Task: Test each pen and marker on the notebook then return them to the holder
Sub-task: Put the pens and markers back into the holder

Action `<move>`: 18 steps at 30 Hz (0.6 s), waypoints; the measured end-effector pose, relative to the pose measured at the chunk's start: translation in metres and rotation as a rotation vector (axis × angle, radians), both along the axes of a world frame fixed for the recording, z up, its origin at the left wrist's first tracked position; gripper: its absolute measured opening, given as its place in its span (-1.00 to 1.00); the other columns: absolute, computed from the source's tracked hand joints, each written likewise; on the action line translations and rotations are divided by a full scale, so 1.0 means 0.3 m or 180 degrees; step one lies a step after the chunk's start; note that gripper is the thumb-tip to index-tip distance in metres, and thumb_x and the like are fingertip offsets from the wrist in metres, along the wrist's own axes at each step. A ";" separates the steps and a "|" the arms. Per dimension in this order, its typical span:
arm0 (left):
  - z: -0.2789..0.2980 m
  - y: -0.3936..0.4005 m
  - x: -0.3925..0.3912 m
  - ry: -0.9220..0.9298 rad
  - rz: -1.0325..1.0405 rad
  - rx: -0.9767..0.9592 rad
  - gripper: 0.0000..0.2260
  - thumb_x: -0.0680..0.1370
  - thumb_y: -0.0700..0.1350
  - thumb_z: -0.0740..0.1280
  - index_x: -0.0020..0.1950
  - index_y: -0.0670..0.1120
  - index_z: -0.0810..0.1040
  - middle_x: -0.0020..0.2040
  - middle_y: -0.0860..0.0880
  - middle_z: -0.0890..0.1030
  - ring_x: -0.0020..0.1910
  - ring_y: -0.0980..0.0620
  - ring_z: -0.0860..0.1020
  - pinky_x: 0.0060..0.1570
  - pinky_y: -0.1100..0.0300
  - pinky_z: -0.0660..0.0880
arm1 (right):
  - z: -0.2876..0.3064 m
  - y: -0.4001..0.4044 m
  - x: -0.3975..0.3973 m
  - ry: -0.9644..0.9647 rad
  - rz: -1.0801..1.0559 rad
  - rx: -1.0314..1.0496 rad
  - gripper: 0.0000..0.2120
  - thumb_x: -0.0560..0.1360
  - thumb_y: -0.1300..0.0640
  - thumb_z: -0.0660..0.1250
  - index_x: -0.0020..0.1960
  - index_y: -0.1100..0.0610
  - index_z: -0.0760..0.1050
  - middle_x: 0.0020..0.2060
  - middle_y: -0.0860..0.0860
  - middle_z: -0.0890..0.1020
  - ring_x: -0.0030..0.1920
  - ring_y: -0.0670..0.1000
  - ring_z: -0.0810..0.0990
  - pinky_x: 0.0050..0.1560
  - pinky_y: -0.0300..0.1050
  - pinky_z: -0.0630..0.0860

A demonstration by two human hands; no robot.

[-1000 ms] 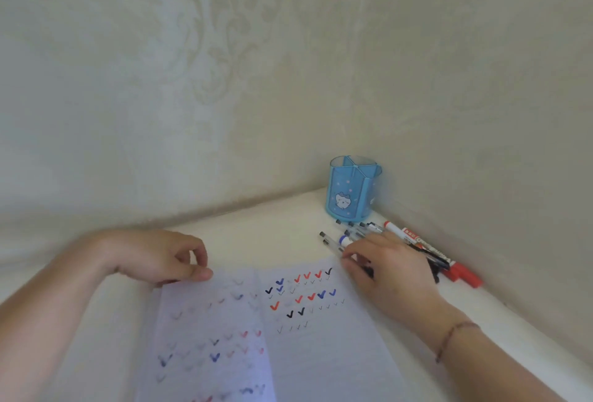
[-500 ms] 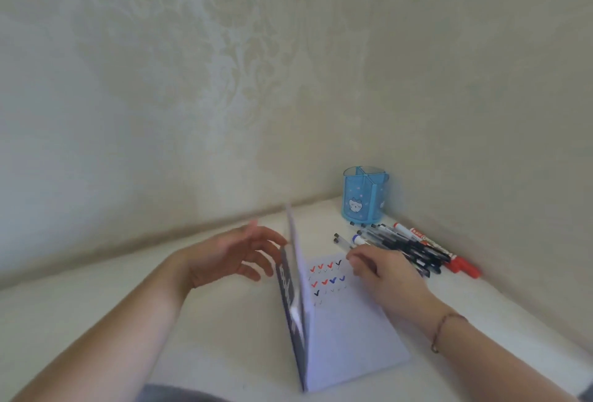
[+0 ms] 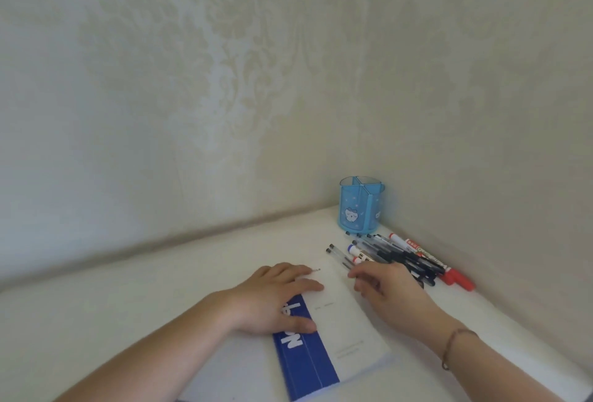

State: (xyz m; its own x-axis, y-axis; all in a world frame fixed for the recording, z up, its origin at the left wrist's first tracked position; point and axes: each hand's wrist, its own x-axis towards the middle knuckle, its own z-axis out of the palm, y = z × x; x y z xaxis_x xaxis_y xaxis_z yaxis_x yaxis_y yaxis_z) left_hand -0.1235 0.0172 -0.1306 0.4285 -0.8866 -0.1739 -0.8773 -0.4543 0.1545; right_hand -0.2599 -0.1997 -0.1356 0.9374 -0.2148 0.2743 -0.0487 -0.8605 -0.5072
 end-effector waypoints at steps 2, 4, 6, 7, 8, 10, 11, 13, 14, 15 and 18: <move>0.007 0.071 0.022 -0.0214 0.0315 0.0071 -0.33 0.44 0.49 0.03 0.51 0.32 0.04 0.58 0.20 -0.04 0.54 0.12 -0.07 0.48 0.08 -0.06 | -0.006 -0.010 0.005 -0.0089 0.0010 -0.0061 -0.84 0.53 0.17 0.30 0.00 -0.02 0.62 -0.26 -0.25 0.61 -0.19 -0.28 0.55 -0.21 -0.49 0.38; 0.003 0.172 0.058 -0.0466 0.0821 0.0149 -0.21 0.34 0.54 -0.17 0.52 0.27 0.03 0.58 0.16 0.00 0.54 0.09 -0.01 0.46 0.06 0.03 | -0.012 -0.018 0.015 -0.0102 0.0030 -0.0127 -0.86 0.52 0.15 0.31 -0.02 -0.04 0.62 -0.25 -0.20 0.64 -0.22 -0.19 0.57 -0.16 -0.39 0.45; -0.014 0.276 0.102 -0.0749 0.1525 0.0157 -0.24 0.38 0.51 -0.21 0.51 0.22 0.10 0.55 0.11 0.10 0.51 0.04 0.10 0.42 0.03 0.12 | -0.010 -0.017 0.028 -0.0032 0.0078 -0.0234 -0.87 0.52 0.11 0.31 -0.03 -0.07 0.61 -0.25 -0.17 0.64 -0.24 -0.14 0.58 -0.13 -0.26 0.52; -0.023 0.318 0.125 -0.0911 0.1901 0.0165 -0.31 0.46 0.47 -0.17 0.48 0.16 0.16 0.52 0.08 0.18 0.48 0.01 0.16 0.39 0.02 0.16 | -0.008 -0.016 0.034 -0.0011 0.0098 -0.0280 -0.87 0.52 0.10 0.31 -0.03 -0.08 0.60 -0.27 -0.17 0.62 -0.27 -0.14 0.56 -0.15 -0.24 0.52; -0.034 0.349 0.146 -0.1079 0.2212 0.0155 -0.38 0.52 0.41 -0.12 0.45 0.10 0.23 0.49 0.05 0.23 0.45 -0.01 0.19 0.36 0.02 0.19 | -0.005 -0.014 0.041 -0.0001 0.0123 -0.0331 -0.88 0.53 0.10 0.31 -0.04 -0.08 0.60 -0.31 -0.18 0.59 -0.31 -0.14 0.53 -0.19 -0.25 0.50; -0.063 0.380 0.182 -0.1194 0.2403 -0.0078 -0.49 0.61 0.26 -0.06 0.44 0.02 0.25 0.53 -0.01 0.19 0.48 -0.05 0.15 0.40 0.01 0.17 | 0.002 -0.004 0.059 0.0012 0.0168 -0.0461 -0.90 0.53 0.08 0.30 -0.05 -0.07 0.59 -0.35 -0.19 0.57 -0.35 -0.15 0.49 -0.25 -0.27 0.46; -0.077 0.383 0.198 -0.1050 0.2303 -0.0262 -0.54 0.64 0.19 -0.03 0.48 0.02 0.21 0.56 0.00 0.12 0.52 -0.04 0.10 0.44 0.01 0.13 | 0.004 0.000 0.071 0.0006 0.0184 -0.0506 -0.90 0.52 0.07 0.30 -0.05 -0.07 0.59 -0.35 -0.18 0.58 -0.35 -0.15 0.49 -0.24 -0.25 0.47; -0.091 0.370 0.212 -0.0598 0.2058 -0.0469 -0.57 0.66 0.12 -0.04 0.53 0.10 0.10 0.59 0.06 0.02 0.56 0.01 0.00 0.50 0.02 0.01 | 0.006 0.006 0.100 -0.0022 0.0192 -0.0524 -0.91 0.52 0.05 0.31 -0.05 -0.07 0.60 -0.33 -0.16 0.60 -0.34 -0.15 0.49 -0.22 -0.20 0.50; -0.095 0.361 0.217 -0.0448 0.2044 -0.0474 -0.55 0.66 0.16 -0.06 0.54 0.13 0.07 0.59 0.10 0.00 0.56 0.03 -0.03 0.51 0.02 -0.03 | 0.005 0.010 0.114 -0.0006 0.0173 -0.0545 -0.91 0.52 0.04 0.31 -0.05 -0.08 0.59 -0.33 -0.16 0.59 -0.34 -0.16 0.49 -0.21 -0.19 0.51; -0.098 0.355 0.227 -0.0404 0.2096 -0.0460 -0.51 0.63 0.23 -0.08 0.55 0.15 0.05 0.59 0.11 0.00 0.56 0.04 -0.04 0.51 0.01 -0.05 | 0.006 0.014 0.127 0.0019 0.0129 -0.0603 -0.91 0.52 0.03 0.30 -0.04 -0.10 0.58 -0.32 -0.18 0.57 -0.33 -0.18 0.48 -0.22 -0.21 0.49; -0.097 0.333 0.264 -0.0479 0.2334 -0.0442 -0.37 0.54 0.39 -0.07 0.55 0.14 0.06 0.58 0.09 0.03 0.55 0.02 -0.02 0.50 -0.03 -0.04 | 0.014 0.010 0.162 0.0096 -0.0212 -0.0979 -0.89 0.52 -0.01 0.26 -0.02 -0.12 0.55 -0.28 -0.19 0.52 -0.25 -0.15 0.46 -0.26 -0.24 0.43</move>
State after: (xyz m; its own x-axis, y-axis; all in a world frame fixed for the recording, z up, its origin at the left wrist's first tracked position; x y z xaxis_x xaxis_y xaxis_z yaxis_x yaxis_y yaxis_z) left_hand -0.0443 0.1171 -0.1598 0.9266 -0.3752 0.0255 -0.3744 -0.9142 0.1554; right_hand -0.2114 -0.1967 -0.1313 0.9328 -0.1872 0.3081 -0.1211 -0.9677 -0.2211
